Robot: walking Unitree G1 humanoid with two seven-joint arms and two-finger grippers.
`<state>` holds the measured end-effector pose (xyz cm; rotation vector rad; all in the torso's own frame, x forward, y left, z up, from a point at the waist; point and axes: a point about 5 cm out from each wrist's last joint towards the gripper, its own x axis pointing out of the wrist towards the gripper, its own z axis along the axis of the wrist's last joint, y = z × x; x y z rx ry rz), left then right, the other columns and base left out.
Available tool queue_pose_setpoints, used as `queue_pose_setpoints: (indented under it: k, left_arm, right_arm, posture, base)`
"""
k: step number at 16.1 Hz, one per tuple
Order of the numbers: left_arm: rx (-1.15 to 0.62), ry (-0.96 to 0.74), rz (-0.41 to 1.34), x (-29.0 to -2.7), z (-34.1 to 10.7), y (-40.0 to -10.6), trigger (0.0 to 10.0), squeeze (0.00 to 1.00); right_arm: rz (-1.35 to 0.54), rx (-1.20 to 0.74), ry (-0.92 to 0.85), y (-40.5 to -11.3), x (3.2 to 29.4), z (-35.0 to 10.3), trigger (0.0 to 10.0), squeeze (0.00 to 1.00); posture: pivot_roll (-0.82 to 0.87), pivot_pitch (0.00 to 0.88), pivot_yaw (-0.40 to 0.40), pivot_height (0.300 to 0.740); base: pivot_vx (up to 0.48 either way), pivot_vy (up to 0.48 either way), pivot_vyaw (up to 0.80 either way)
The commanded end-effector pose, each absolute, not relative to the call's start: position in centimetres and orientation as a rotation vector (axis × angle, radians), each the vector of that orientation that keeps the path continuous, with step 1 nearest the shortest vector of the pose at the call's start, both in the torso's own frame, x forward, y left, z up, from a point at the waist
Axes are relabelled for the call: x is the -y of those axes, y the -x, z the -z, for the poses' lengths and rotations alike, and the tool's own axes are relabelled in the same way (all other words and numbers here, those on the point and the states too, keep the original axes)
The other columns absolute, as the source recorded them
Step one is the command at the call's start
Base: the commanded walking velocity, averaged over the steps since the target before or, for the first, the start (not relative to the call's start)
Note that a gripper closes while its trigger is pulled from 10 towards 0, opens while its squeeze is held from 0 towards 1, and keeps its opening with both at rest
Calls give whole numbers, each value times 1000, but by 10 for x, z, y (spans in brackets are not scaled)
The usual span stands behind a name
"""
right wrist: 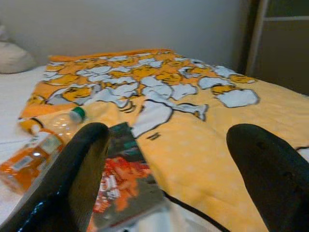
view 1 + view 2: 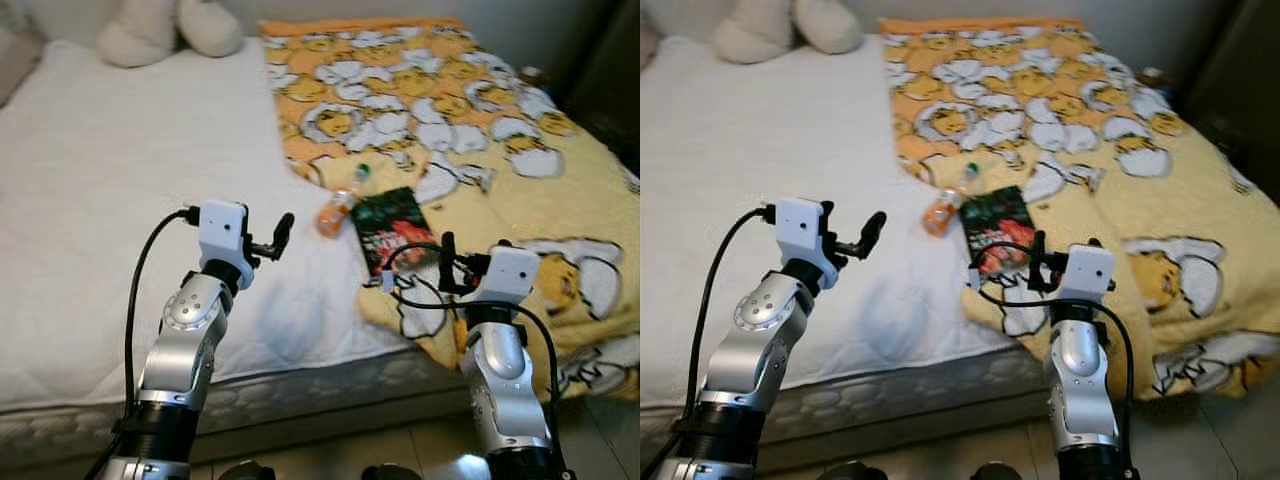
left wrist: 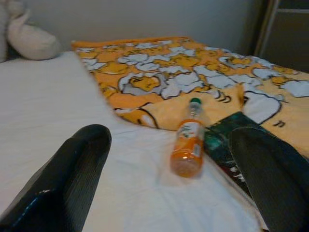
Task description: Clean up the room
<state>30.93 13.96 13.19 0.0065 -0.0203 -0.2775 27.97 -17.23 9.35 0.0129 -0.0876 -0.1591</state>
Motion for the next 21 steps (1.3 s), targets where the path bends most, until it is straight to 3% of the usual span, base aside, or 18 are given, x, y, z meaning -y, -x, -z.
queue_pose_setpoints:
  k: [1,9,21]
  left_arm:
    - [17,-17,289,-138,-132,-312,10000,0]
    - [16,-30,341,-133,-132,-313,10000,0]
    - [40,-27,428,-117,-139,-318,10000,0]
  right_arm:
    - [166,95,-25,-279,174,-96,10000,0]
    - [186,77,-6,-276,178,-90,10000,0]
    - [157,90,21,-279,171,-92,10000,0]
  posture:
    - [-47,0,31,740]
    - [-54,0,36,740]
    - [-71,0,55,740]
  base:
    - [0,0,-563]
    - [0,0,-588]
    - [480,0,0]
